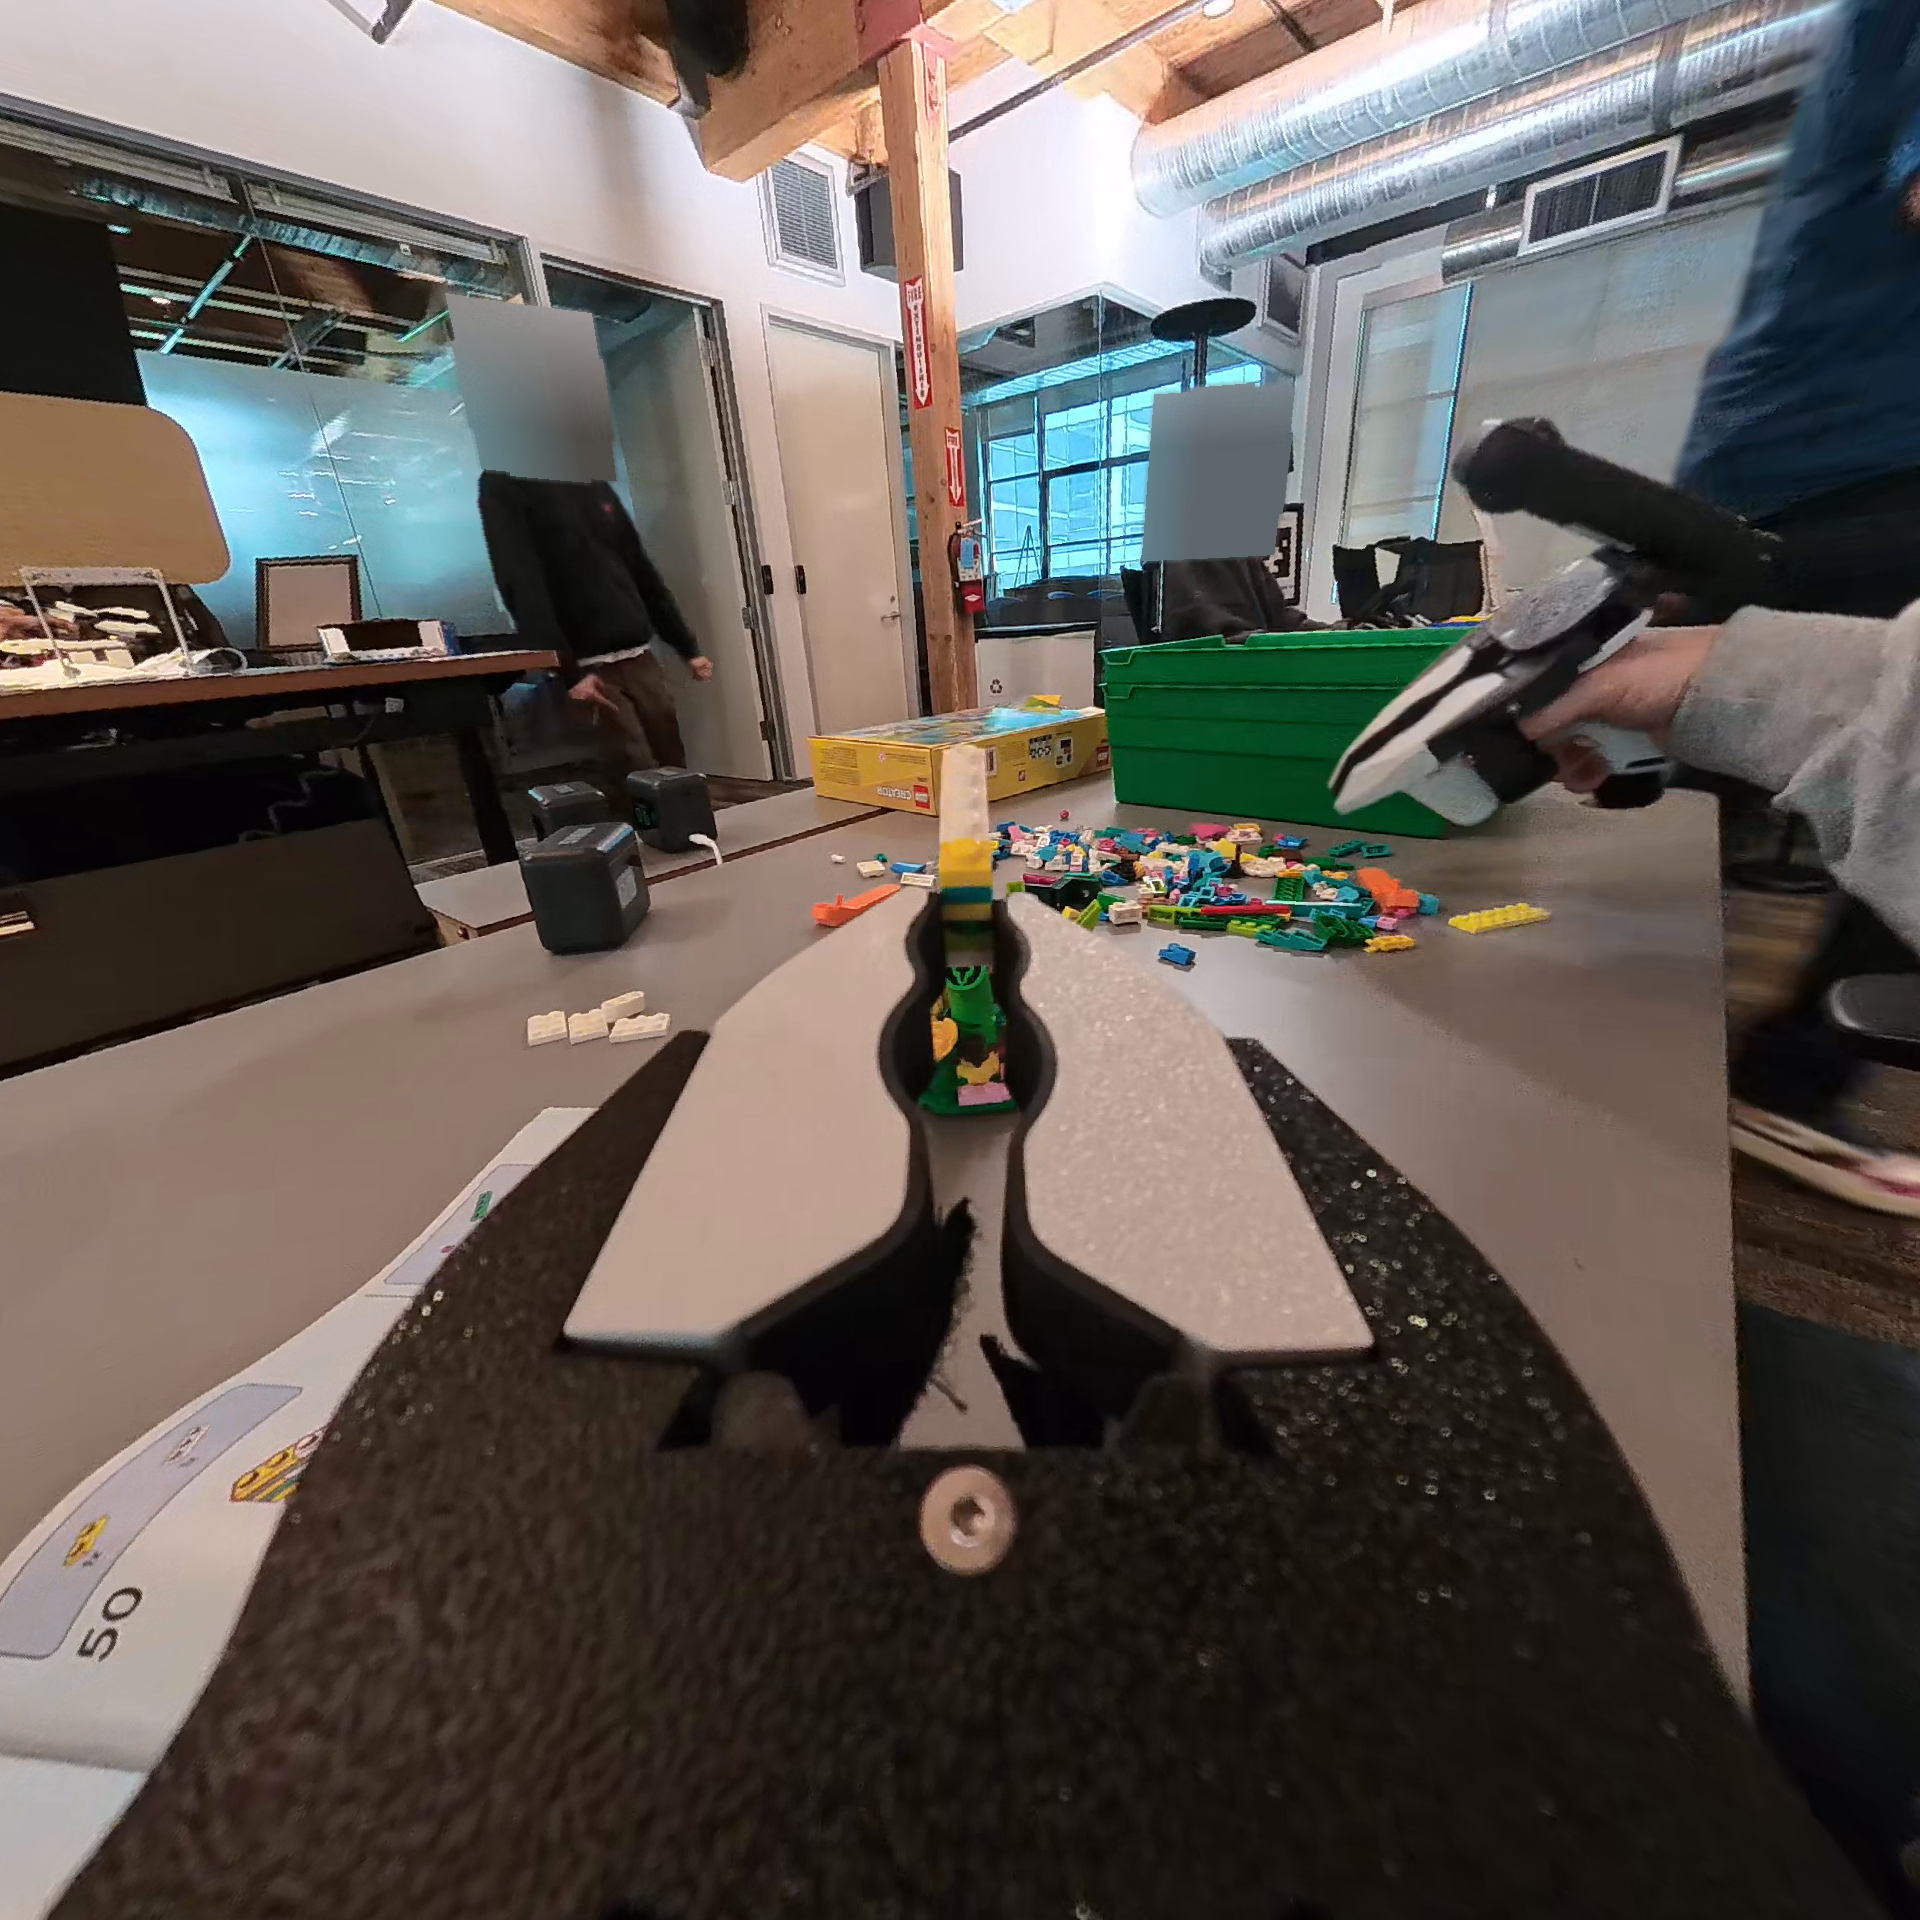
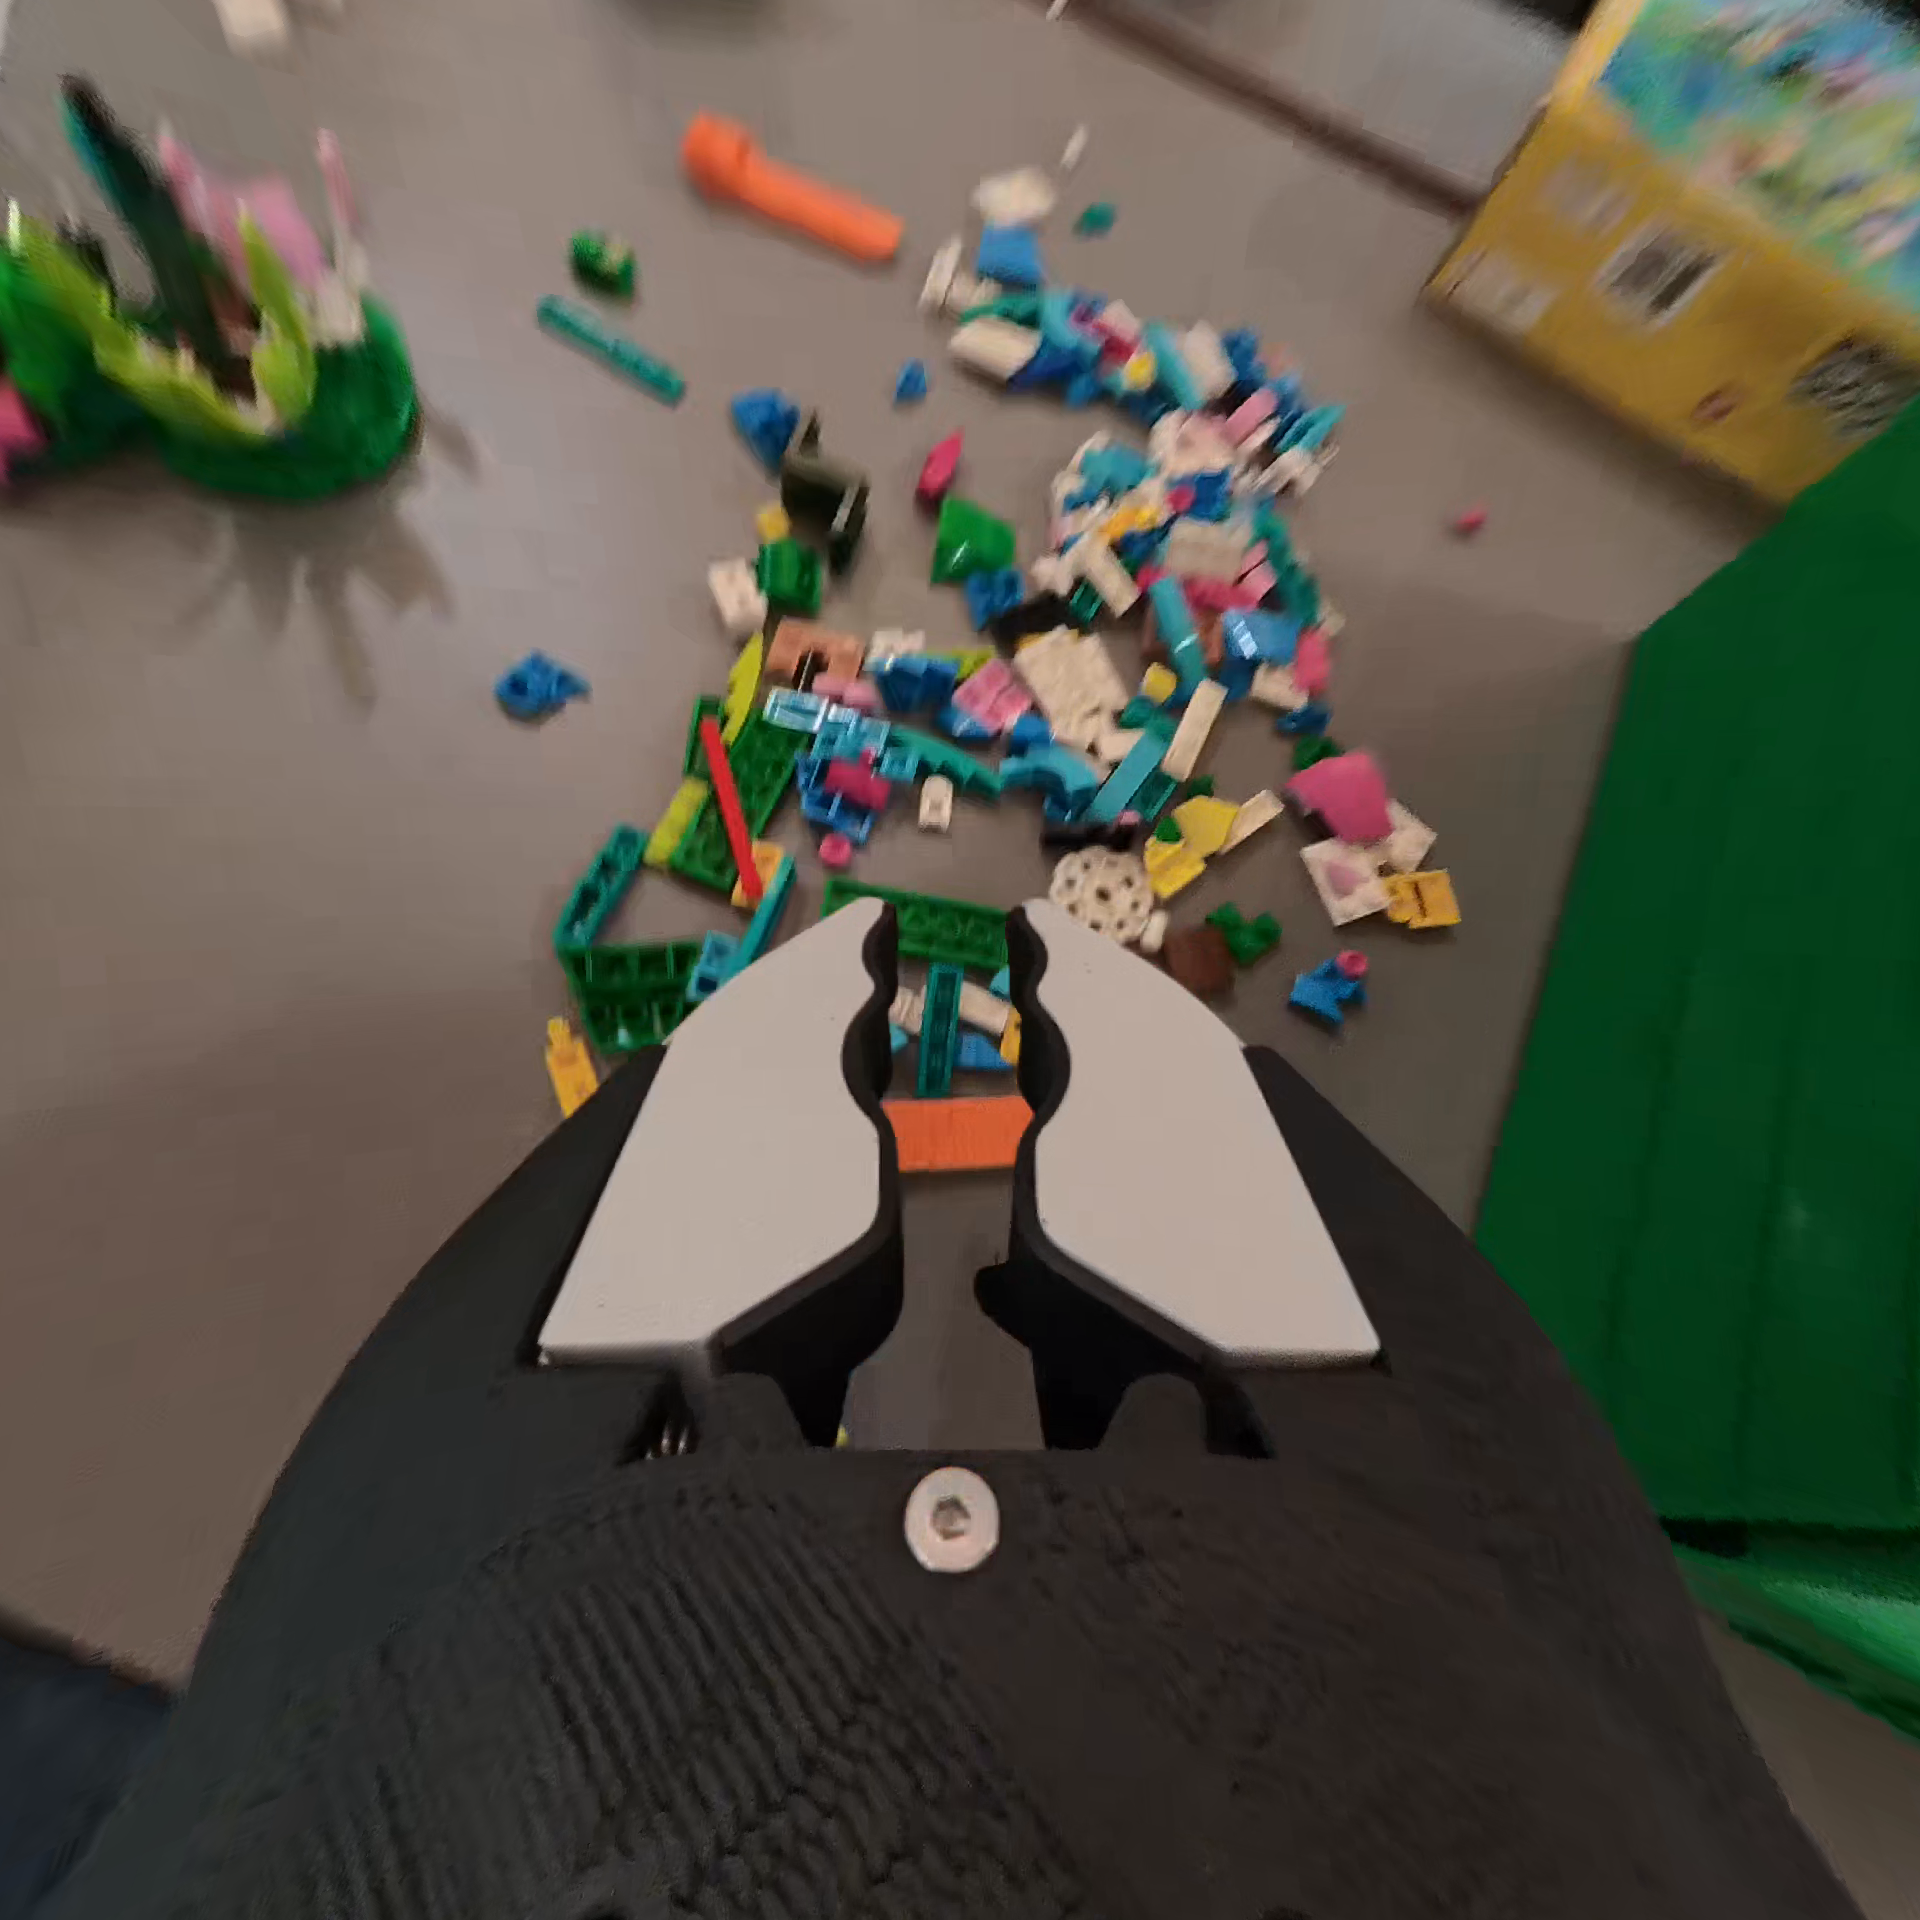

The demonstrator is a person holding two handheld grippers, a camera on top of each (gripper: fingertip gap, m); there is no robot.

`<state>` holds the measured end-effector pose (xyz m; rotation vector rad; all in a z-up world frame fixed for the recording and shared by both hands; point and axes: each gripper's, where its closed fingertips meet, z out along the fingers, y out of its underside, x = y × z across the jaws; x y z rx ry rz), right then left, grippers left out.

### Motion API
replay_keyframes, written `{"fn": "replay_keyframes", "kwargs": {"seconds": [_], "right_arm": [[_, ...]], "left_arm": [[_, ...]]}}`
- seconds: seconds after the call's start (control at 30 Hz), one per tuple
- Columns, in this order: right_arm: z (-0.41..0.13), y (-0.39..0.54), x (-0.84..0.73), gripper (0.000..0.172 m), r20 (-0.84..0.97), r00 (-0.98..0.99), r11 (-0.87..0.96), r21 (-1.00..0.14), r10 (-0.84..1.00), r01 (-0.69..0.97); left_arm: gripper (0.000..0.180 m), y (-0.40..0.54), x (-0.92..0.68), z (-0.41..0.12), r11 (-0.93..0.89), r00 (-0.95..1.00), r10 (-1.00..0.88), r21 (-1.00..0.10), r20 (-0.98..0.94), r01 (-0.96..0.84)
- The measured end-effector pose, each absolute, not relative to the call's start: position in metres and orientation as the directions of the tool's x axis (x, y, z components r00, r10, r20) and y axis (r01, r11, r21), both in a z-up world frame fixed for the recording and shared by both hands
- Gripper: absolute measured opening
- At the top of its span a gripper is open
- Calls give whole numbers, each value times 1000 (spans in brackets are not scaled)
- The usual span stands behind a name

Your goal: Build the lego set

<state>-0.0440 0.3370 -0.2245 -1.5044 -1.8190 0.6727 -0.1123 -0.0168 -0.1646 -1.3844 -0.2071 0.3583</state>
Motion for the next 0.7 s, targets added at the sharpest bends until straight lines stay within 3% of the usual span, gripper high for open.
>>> {"fn": "replay_keyframes", "kwargs": {"seconds": [0.17, 0.5, 0.7], "right_arm": [[-238, 346, -27, 20, 175, -224, 284, -654, 959, 701], [-254, 360, 8, 21, 67, -144, 151, -668, 987, 729], [-264, 344, 18, 17, -7, -211, 156, -650, 978, 744]], "left_arm": [[8, -15, -113, -166, 126, 926, 370, -984, -74, -129], [8, -15, -109, -165, 129, 927, 363, -980, -95, -151], [8, -13, -108, -167, 111, 925, 363, -980, -113, -164]]}}
